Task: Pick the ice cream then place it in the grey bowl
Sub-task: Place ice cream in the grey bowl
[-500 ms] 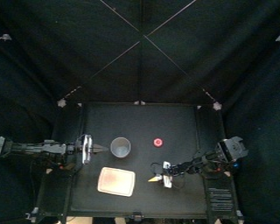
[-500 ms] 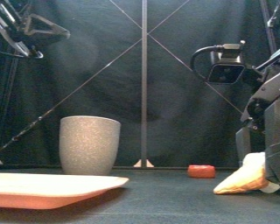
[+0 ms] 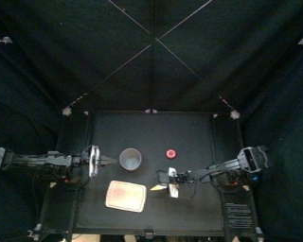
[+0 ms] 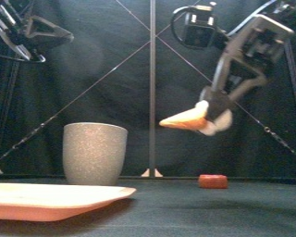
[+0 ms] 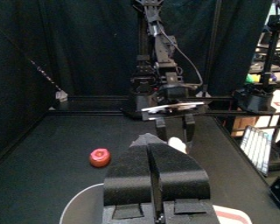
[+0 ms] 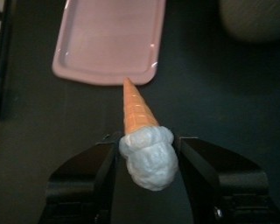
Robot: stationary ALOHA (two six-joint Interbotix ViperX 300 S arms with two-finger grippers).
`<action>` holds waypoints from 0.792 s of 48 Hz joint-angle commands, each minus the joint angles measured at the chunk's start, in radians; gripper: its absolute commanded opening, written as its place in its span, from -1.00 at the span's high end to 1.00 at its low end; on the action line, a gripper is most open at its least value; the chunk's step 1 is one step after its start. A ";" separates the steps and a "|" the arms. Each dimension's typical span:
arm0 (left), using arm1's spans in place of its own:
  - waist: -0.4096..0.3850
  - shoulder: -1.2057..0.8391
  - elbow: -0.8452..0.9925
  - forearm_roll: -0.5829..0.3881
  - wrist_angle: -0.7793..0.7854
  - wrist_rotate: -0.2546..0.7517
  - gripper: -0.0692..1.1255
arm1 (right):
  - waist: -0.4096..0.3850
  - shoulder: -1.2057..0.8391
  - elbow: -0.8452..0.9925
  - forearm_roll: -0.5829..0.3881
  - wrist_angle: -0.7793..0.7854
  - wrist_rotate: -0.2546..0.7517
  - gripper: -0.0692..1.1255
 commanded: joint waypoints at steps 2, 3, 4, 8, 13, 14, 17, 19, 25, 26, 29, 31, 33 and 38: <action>0.000 0.003 -0.012 0.003 -0.005 0.002 0.93 | -0.081 -0.020 -0.141 -0.066 0.034 0.003 -0.01; 0.002 0.002 -0.012 0.003 -0.005 0.002 0.93 | -0.100 -0.008 -0.172 -0.071 0.028 0.002 -0.01; 0.002 0.002 -0.012 0.002 -0.005 0.002 0.93 | -0.112 0.003 -0.193 -0.072 0.025 0.000 -0.01; 0.000 0.002 -0.012 0.002 -0.005 0.002 0.93 | -0.155 0.046 -0.267 -0.086 0.012 -0.011 0.00; 0.000 0.002 -0.012 0.002 -0.005 0.000 0.93 | -0.201 0.112 -0.342 -0.123 0.009 -0.003 -0.01; 0.000 0.000 -0.012 0.002 -0.005 0.002 0.93 | -0.209 0.126 -0.356 -0.129 0.009 -0.002 -0.01; 0.000 0.002 -0.012 0.003 -0.005 0.002 0.93 | -0.227 0.164 -0.396 -0.141 0.009 0.000 -0.01; 0.000 0.000 -0.012 0.002 -0.005 0.000 0.93 | -0.239 0.198 -0.423 -0.144 0.011 0.000 -0.02; 0.000 0.000 -0.012 0.002 -0.005 0.002 0.93 | -0.256 0.267 -0.486 -0.143 0.009 0.000 -0.03; 0.000 0.000 -0.012 0.003 -0.005 0.002 0.93 | -0.259 0.275 -0.497 -0.143 0.009 0.000 -0.04; 0.000 -0.002 -0.012 0.002 -0.003 0.000 0.93 | -0.262 0.296 -0.528 -0.144 0.009 -0.002 -0.10; 0.000 -0.003 -0.012 0.002 -0.005 0.002 0.93 | -0.264 0.307 -0.541 -0.147 0.011 -0.002 -0.16; 0.000 -0.002 -0.012 0.002 -0.005 0.000 0.93 | -0.265 0.316 -0.557 -0.147 0.015 -0.002 -0.24; 0.000 -0.002 -0.012 0.002 -0.003 0.000 0.93 | -0.267 0.319 -0.561 -0.147 0.028 0.000 -0.44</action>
